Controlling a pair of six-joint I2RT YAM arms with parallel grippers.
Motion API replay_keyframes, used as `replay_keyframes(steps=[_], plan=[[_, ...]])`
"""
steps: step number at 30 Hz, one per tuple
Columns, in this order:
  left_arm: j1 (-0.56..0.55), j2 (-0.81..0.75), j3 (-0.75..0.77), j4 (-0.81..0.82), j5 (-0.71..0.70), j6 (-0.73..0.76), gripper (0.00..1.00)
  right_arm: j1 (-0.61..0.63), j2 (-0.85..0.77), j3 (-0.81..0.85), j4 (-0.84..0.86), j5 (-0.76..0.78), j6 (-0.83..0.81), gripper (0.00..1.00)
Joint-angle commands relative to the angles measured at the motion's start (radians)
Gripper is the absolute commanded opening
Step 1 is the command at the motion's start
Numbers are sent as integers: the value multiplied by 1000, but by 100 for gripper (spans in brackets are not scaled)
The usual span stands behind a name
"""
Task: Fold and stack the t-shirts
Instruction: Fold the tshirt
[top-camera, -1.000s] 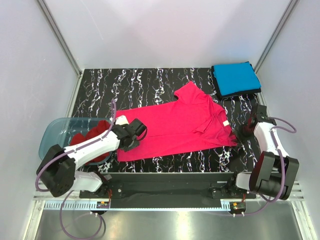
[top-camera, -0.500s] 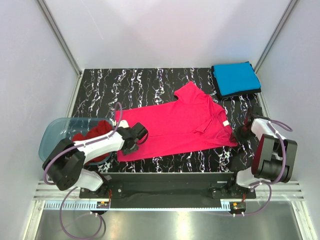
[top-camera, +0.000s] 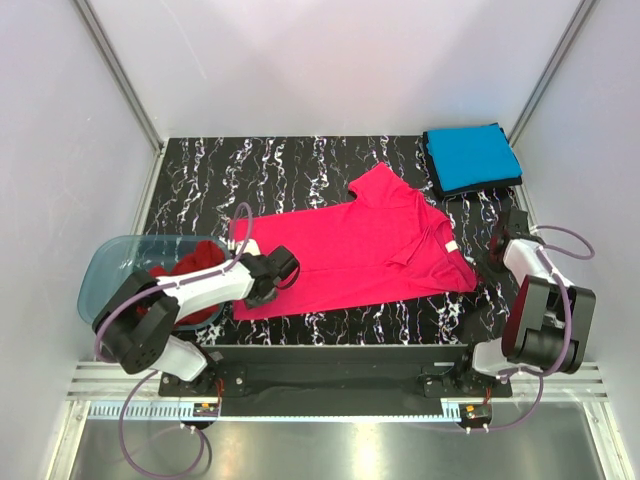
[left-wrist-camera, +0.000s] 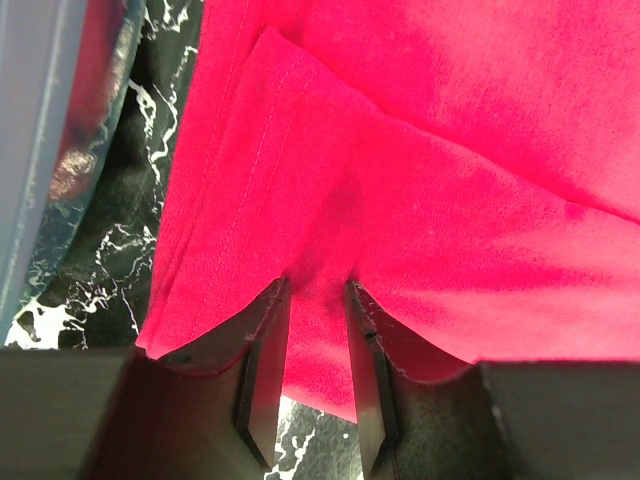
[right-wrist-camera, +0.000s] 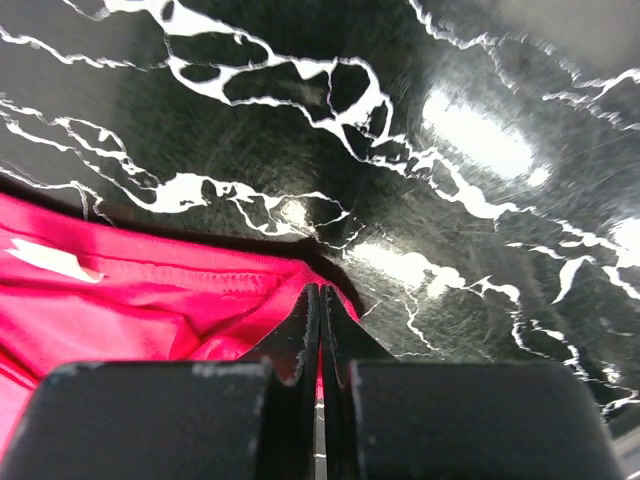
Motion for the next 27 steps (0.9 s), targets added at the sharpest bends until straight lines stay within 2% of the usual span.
replay_keyframes(steps=[1,5,8,9,10,13,14,17,20,24,27], plan=[[3,48,-30,-39,-32,-2,34,5,-58,-3,17,65,-55,0],[-1,-7,7,-41,8,26,34,11,-98,5,11,-44,-55,0],[-9,-70,59,-44,40,92,34,23,-155,55,-40,-70,-42,15],[-11,-105,73,-41,60,113,34,26,-179,78,-43,-120,-41,21],[-14,-122,108,-41,68,166,35,32,-187,87,-40,-148,-32,23],[-38,-188,179,-15,89,329,40,84,-189,112,-11,-236,17,31],[-44,-218,194,-7,100,363,51,106,-182,112,5,-250,36,31],[-44,-281,231,19,135,461,56,221,-135,77,60,-283,134,32],[-44,-343,228,47,152,506,58,342,-107,4,138,-303,244,33],[-44,-412,146,166,247,604,59,404,-132,-101,319,-322,376,38],[-44,-467,78,257,310,635,63,427,-107,-97,339,-311,395,43]])
